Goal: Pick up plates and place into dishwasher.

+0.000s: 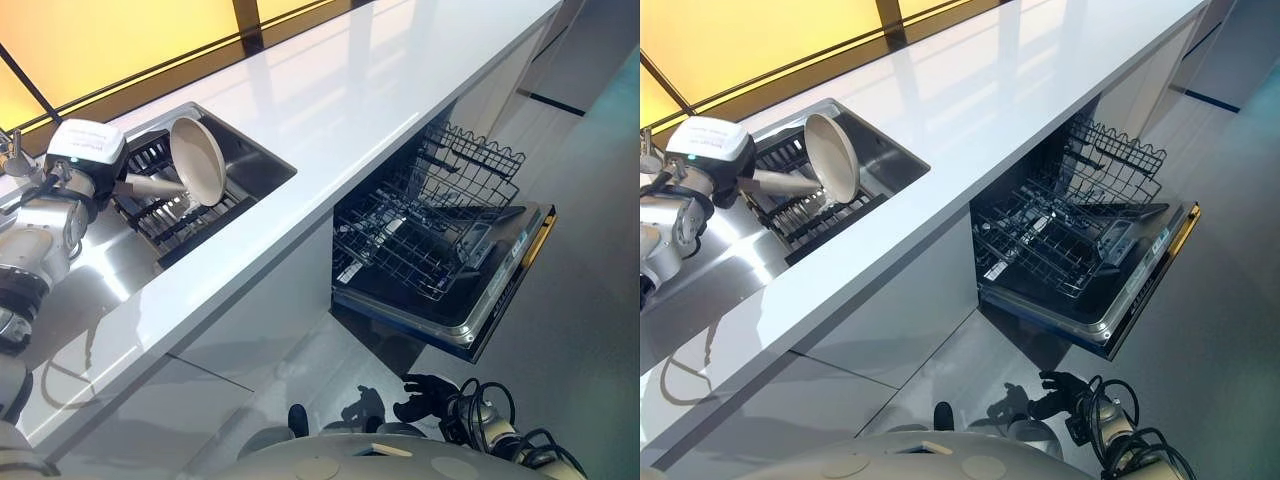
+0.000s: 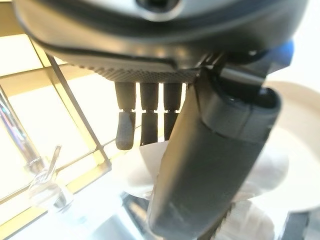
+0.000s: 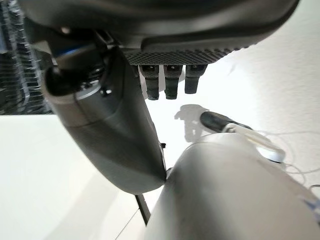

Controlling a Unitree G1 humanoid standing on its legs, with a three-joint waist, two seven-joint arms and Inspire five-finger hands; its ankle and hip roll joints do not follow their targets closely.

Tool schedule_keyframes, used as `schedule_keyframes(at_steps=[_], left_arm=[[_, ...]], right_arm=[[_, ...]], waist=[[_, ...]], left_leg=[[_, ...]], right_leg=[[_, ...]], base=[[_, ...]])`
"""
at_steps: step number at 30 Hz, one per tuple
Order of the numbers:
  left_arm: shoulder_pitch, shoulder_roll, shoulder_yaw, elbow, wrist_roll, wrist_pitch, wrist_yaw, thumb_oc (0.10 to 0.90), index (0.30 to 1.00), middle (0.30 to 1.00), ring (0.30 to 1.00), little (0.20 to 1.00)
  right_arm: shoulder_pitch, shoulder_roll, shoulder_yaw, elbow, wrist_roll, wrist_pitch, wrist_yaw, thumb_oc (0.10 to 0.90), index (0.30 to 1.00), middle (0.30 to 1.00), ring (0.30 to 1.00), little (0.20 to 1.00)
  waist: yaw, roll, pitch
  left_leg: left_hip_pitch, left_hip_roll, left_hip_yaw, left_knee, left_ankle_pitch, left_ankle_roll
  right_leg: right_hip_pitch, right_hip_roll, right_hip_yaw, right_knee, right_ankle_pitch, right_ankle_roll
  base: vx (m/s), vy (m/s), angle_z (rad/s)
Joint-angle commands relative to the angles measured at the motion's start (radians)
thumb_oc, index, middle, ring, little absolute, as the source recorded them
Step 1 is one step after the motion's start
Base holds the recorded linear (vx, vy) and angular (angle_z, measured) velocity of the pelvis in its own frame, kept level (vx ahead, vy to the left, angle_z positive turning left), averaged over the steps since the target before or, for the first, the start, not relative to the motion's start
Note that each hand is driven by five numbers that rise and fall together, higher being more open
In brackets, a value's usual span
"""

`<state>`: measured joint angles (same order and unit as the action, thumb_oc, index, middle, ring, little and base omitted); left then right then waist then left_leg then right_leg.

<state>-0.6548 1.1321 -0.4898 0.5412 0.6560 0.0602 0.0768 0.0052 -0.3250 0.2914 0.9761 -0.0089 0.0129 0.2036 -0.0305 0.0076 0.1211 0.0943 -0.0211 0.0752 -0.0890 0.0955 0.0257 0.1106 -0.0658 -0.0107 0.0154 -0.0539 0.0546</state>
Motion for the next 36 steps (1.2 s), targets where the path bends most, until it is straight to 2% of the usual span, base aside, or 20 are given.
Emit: schedule_keyframes(at_steps=[1,4,7,9,10,13,16,18,19,20,21,22,23,24,25,26,28,30,32,36], left_arm=[[-0.079,0.145,0.201,-0.056,-0.054,0.015,0.14,0.1,0.3,0.3,0.3,0.2],[-0.002,0.158,0.303,-0.093,-0.077,-0.011,0.17,0.1,0.3,0.3,0.3,0.2],[0.074,0.174,0.394,-0.117,-0.105,-0.036,0.211,0.1,0.3,0.3,0.3,0.2],[0.092,0.18,0.417,-0.119,-0.109,-0.049,0.231,0.1,0.3,0.3,0.3,0.2],[0.105,0.189,0.428,-0.124,-0.124,-0.053,0.243,0.1,0.3,0.3,0.3,0.2],[0.128,0.206,0.45,-0.128,-0.153,-0.069,0.282,0.1,0.3,0.3,0.3,0.2],[0.178,0.211,0.5,-0.144,-0.177,-0.092,0.334,0.1,0.3,0.3,0.3,0.2],[0.228,0.212,0.561,-0.161,-0.199,-0.116,0.367,0.1,0.3,0.3,0.3,0.2],[0.274,0.203,0.614,-0.184,-0.206,-0.13,0.387,0.1,0.3,0.3,0.3,0.2],[0.293,0.197,0.635,-0.196,-0.21,-0.137,0.395,0.1,0.3,0.3,0.3,0.2],[0.338,0.185,0.688,-0.224,-0.224,-0.152,0.406,0.1,0.3,0.3,0.3,0.2],[0.373,0.174,0.727,-0.25,-0.233,-0.165,0.417,0.1,0.3,0.3,0.3,0.2],[0.39,0.172,0.744,-0.256,-0.233,-0.165,0.416,0.1,0.3,0.3,0.3,0.2],[0.458,0.113,0.821,-0.361,-0.229,-0.17,0.422,0.1,0.3,0.3,0.3,0.2],[0.538,0.071,0.89,-0.453,-0.24,-0.175,0.415,0.1,0.3,0.3,0.3,0.2],[0.553,0.064,0.905,-0.466,-0.243,-0.177,0.416,0.1,0.3,0.3,0.3,0.2],[0.573,0.014,0.923,-0.562,-0.258,-0.185,0.388,0.1,0.3,0.3,0.3,0.2],[0.546,-0.009,0.902,-0.603,-0.282,-0.209,0.357,0.1,0.3,0.3,0.3,0.2],[0.5,-0.026,0.85,-0.628,-0.34,-0.236,0.318,0.1,0.3,0.3,0.3,0.2],[0.438,-0.082,0.757,-0.676,-0.47,-0.282,0.21,0.1,0.3,0.3,0.3,0.2]], right_arm=[[0.01,-0.061,0.008,-0.181,0.108,-0.025,0.052,0.8,0.9,0.9,0.9,0.9],[0.039,-0.06,-0.01,-0.332,0.182,0.015,0.108,0.8,0.9,0.9,0.9,0.9],[0.078,-0.055,-0.034,-0.491,0.281,0.07,0.207,0.8,0.9,0.9,0.9,0.9],[0.09,-0.061,-0.041,-0.54,0.327,0.077,0.254,0.8,0.9,0.9,0.9,0.9],[0.095,-0.068,-0.046,-0.595,0.378,0.11,0.279,0.8,0.9,0.9,0.9,0.9],[0.096,-0.089,-0.087,-0.692,0.494,0.131,0.311,0.8,0.9,0.9,0.9,0.9],[0.082,-0.117,-0.147,-0.789,0.608,0.116,0.268,0.8,0.9,0.9,0.9,0.9],[0.066,-0.125,-0.217,-0.859,0.663,0.083,0.191,0.8,0.9,0.9,0.9,0.9],[0.059,-0.124,-0.257,-0.896,0.664,0.033,0.12,0.8,0.9,0.9,0.9,0.9],[0.056,-0.123,-0.271,-0.909,0.658,0.011,0.076,0.8,0.9,0.9,0.9,0.9],[0.053,-0.119,-0.307,-0.946,0.564,-0.097,-0.049,0.8,0.9,0.9,0.9,0.9],[0.045,-0.125,-0.344,-0.985,0.482,-0.137,-0.158,0.8,0.9,0.9,0.9,0.9],[0.045,-0.125,-0.339,-0.989,0.478,-0.137,-0.163,0.8,0.9,0.9,0.9,0.9],[0.036,-0.137,-0.442,-1.1,0.293,-0.239,-0.339,0.8,0.9,0.9,0.9,0.9],[0.031,-0.154,-0.487,-1.164,0.182,-0.312,-0.389,0.8,0.9,0.9,0.9,0.9],[0.031,-0.155,-0.487,-1.167,0.169,-0.32,-0.392,0.8,0.9,0.9,0.9,0.9],[0.0,-0.199,-0.498,-1.224,0.096,-0.377,-0.41,0.8,0.9,0.9,0.9,0.9],[-0.048,-0.249,-0.481,-1.242,0.073,-0.411,-0.365,0.8,0.9,0.9,0.9,0.9],[-0.104,-0.306,-0.438,-1.269,0.071,-0.396,-0.287,0.8,0.9,0.9,0.9,0.9],[-0.177,-0.385,-0.369,-1.322,0.04,-0.382,-0.216,0.8,0.9,0.9,0.9,0.9]], waist=[[-0.008,0.039,-0.047],[-0.011,0.034,-0.047],[-0.018,0.027,-0.052],[-0.02,0.023,-0.054],[-0.021,0.02,-0.056],[-0.024,0.016,-0.059],[-0.023,0.015,-0.063],[-0.025,0.016,-0.066],[-0.025,0.018,-0.069],[-0.025,0.019,-0.07],[-0.028,0.022,-0.068],[-0.028,0.024,-0.072],[-0.031,0.026,-0.072],[-0.025,0.03,-0.071],[-0.026,0.036,-0.075],[-0.027,0.039,-0.075],[-0.022,0.04,-0.076],[-0.012,0.036,-0.078],[0.002,0.029,-0.08],[0.025,0.014,-0.084]], left_leg=[[0.031,-0.048,-0.011,0.047,-0.165,0.038],[0.032,-0.047,-0.013,0.046,-0.165,0.038],[0.036,-0.043,-0.013,0.033,-0.157,0.033],[0.037,-0.042,-0.015,0.028,-0.153,0.03],[0.038,-0.04,-0.014,0.024,-0.15,0.029],[0.037,-0.038,-0.011,0.019,-0.146,0.026],[0.037,-0.036,-0.011,0.016,-0.142,0.026],[0.036,-0.033,-0.008,0.013,-0.14,0.026],[0.036,-0.032,-0.006,0.012,-0.14,0.026],[0.036,-0.032,-0.005,0.012,-0.14,0.027],[0.041,-0.031,-0.006,0.012,-0.144,0.029],[0.036,-0.03,-0.005,0.01,-0.141,0.029],[0.036,-0.029,-0.003,0.01,-0.141,0.029],[0.034,-0.028,-0.005,0.01,-0.139,0.033],[0.04,-0.029,-0.006,0.006,-0.149,0.037],[0.041,-0.029,-0.005,0.007,-0.15,0.038],[0.041,-0.03,-0.012,0.007,-0.151,0.04],[0.042,-0.03,-0.017,0.008,-0.151,0.038],[0.04,-0.03,-0.022,0.009,-0.149,0.034],[0.034,-0.029,-0.03,0.011,-0.143,0.025]], right_leg=[[-0.062,-0.01,-0.028,0.049,0.035,0.056],[-0.063,-0.01,-0.03,0.052,0.032,0.054],[-0.062,-0.008,-0.034,0.049,0.032,0.055],[-0.062,-0.007,-0.036,0.048,0.033,0.055],[-0.062,-0.007,-0.038,0.048,0.036,0.056],[-0.066,-0.008,-0.039,0.052,0.039,0.058],[-0.069,-0.005,-0.038,0.053,0.039,0.056],[-0.07,-0.002,-0.035,0.05,0.037,0.054],[-0.07,0.0,-0.031,0.048,0.036,0.052],[-0.069,0.0,-0.03,0.047,0.034,0.051],[-0.064,0.002,-0.027,0.048,0.027,0.05],[-0.069,0.003,-0.022,0.044,0.032,0.048],[-0.069,0.004,-0.021,0.044,0.032,0.048],[-0.07,0.008,-0.013,0.044,0.032,0.042],[-0.066,0.011,-0.002,0.042,0.025,0.041],[-0.066,0.011,0.0,0.042,0.025,0.041],[-0.062,0.013,0.003,0.04,0.019,0.038],[-0.057,0.013,-0.001,0.038,0.017,0.037],[-0.052,0.012,-0.009,0.034,0.018,0.037],[-0.045,0.011,-0.027,0.026,0.019,0.036]], base=[[-0.06,-0.032,0.01],[-0.07,-0.025,-0.02],[-0.07,-0.027,0.0],[-0.04,-0.026,0.01],[-0.04,-0.025,0.01],[-0.04,-0.023,0.03],[-0.03,-0.012,0.01],[-0.04,0.004,-0.02],[-0.03,0.009,-0.03],[-0.01,0.013,-0.04],[-0.02,0.014,-0.05],[-0.01,0.013,-0.07],[-0.04,0.032,-0.06],[0.01,0.055,-0.07],[0.01,0.056,-0.12],[0.04,0.039,-0.21],[0.0,0.01,-0.12],[0.0,-0.013,-0.03],[-0.02,-0.037,-0.04],[-0.02,-0.044,0.04]])
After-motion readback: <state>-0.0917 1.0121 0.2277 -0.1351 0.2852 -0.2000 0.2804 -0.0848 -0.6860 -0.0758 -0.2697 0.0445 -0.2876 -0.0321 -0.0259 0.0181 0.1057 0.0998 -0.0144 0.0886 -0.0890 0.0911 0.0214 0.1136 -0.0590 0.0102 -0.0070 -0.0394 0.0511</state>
